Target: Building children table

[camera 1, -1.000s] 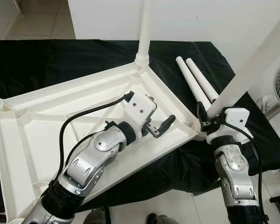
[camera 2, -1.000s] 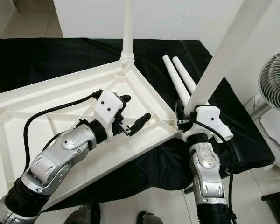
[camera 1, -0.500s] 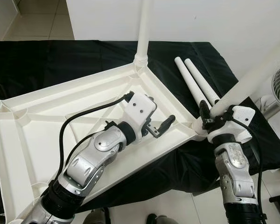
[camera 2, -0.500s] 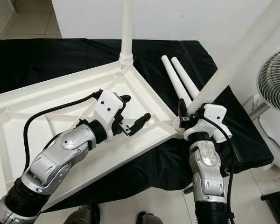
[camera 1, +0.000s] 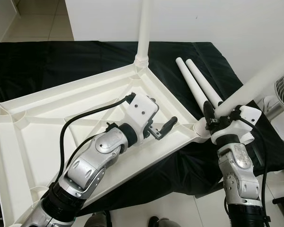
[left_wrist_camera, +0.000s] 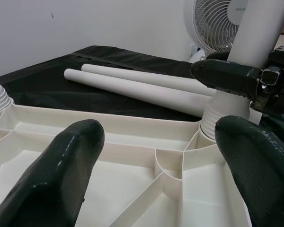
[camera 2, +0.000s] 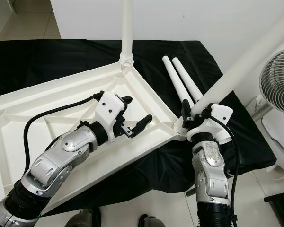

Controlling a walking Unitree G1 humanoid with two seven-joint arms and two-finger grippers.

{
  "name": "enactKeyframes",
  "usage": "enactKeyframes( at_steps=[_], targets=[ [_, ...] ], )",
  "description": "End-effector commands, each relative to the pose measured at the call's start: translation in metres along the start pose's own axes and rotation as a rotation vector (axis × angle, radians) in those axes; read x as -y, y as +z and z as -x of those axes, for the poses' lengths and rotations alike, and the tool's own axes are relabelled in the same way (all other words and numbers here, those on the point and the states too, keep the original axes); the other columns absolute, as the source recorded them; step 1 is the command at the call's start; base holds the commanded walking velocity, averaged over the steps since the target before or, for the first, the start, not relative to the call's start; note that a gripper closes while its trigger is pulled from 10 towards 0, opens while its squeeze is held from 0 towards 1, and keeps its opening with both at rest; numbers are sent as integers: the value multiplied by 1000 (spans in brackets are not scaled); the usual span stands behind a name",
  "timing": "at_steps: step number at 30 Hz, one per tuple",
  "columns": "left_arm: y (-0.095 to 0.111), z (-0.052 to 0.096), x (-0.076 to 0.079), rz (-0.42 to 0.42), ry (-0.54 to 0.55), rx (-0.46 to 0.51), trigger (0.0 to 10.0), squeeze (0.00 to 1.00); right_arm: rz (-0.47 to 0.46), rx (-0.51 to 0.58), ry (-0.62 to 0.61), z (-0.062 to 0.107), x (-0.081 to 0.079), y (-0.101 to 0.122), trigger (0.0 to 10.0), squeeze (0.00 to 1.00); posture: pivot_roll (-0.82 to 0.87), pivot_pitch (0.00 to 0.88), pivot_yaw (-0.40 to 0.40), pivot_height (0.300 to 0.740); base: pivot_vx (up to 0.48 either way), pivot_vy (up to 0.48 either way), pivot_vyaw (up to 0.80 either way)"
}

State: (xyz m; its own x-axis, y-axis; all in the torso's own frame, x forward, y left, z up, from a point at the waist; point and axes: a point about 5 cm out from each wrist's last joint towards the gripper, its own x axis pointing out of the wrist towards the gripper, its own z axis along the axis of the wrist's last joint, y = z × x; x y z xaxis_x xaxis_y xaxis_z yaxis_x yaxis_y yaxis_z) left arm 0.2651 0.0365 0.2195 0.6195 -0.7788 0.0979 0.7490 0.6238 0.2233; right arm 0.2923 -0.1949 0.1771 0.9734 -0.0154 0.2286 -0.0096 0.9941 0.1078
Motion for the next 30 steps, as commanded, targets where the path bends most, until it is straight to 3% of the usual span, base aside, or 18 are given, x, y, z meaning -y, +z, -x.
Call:
enactKeyframes(
  at_steps=[1,12,15,18,23,26,30],
  targets=[
    [4,1,7,-7,-95,8,10000,0,-14,-182,-26,9,4,-34,10000,0,83,186,-29,740,0,0,0],
    [5,1,7,-9,-87,12,10000,0,17,-71,-30,20,4,-35,10000,0,85,187,-32,740,0,0,0],
    [5,1,7,-8,-89,14,10000,0,13,-90,-37,15,4,-32,10000,0,82,186,-30,740,0,0,0],
    [6,0,6,-9,-91,15,10000,0,48,-178,-29,6,6,-33,10000,0,82,184,-29,740,0,0,0],
    [6,0,6,-10,-92,16,10000,0,52,-200,-21,5,6,-33,10000,0,82,184,-29,740,0,0,0],
    [6,0,7,-11,-95,20,10000,0,79,-285,40,-2,3,-36,10000,0,80,178,-28,740,0,0,0],
    [7,0,7,-10,-96,21,10000,0,82,-314,72,-3,1,-39,10000,0,80,178,-28,740,0,0,0]
  ],
)
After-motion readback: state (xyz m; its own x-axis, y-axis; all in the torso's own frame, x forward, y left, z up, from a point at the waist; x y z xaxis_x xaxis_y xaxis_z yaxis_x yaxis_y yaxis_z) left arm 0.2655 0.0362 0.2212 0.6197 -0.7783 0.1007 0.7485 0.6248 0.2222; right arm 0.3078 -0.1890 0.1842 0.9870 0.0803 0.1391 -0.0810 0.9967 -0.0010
